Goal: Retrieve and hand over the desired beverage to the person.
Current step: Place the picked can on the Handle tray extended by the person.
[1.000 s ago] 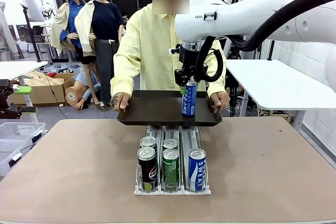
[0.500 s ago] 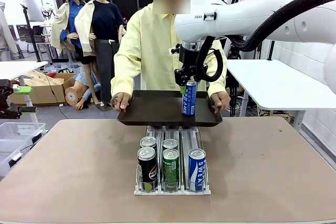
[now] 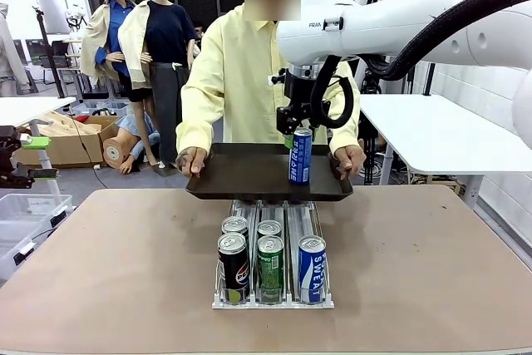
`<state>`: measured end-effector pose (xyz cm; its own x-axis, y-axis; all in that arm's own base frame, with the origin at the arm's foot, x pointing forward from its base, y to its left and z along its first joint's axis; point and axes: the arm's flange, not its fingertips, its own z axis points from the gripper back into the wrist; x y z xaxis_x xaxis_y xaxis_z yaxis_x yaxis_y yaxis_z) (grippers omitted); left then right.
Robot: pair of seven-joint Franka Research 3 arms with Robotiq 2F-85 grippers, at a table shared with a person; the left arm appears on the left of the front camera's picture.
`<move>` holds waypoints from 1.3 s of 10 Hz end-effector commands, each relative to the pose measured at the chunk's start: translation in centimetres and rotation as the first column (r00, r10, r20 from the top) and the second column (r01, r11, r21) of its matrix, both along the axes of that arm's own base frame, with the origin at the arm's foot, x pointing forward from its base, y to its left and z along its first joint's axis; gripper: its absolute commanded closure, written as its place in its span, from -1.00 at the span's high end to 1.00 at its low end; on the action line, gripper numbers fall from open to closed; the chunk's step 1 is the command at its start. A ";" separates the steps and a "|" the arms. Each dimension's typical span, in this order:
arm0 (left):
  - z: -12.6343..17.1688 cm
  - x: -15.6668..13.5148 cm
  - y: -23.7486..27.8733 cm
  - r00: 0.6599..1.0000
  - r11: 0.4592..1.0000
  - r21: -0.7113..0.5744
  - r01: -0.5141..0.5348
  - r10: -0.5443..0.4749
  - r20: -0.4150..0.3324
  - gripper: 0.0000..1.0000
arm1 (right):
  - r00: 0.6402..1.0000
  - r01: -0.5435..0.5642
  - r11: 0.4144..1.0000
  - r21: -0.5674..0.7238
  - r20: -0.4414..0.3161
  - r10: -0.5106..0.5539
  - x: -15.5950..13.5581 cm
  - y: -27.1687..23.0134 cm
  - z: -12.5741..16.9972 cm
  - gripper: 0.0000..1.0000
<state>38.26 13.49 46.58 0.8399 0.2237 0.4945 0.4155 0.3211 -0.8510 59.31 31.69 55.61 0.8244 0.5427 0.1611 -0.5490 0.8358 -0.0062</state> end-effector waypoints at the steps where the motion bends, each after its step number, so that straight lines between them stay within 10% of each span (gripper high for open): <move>1: 0.1 -0.1 0.0 1.000 1.000 -0.018 -0.005 0.005 0.004 1.00 | 1.000 0.003 0.999 -0.034 -0.007 -0.003 0.6 0.2 1.1 1.00; 13: 0.1 -0.1 0.0 1.000 1.000 -0.018 -0.005 0.005 0.004 1.00 | 1.000 0.003 1.000 -0.013 -0.021 -0.003 -0.4 -0.4 1.8 1.00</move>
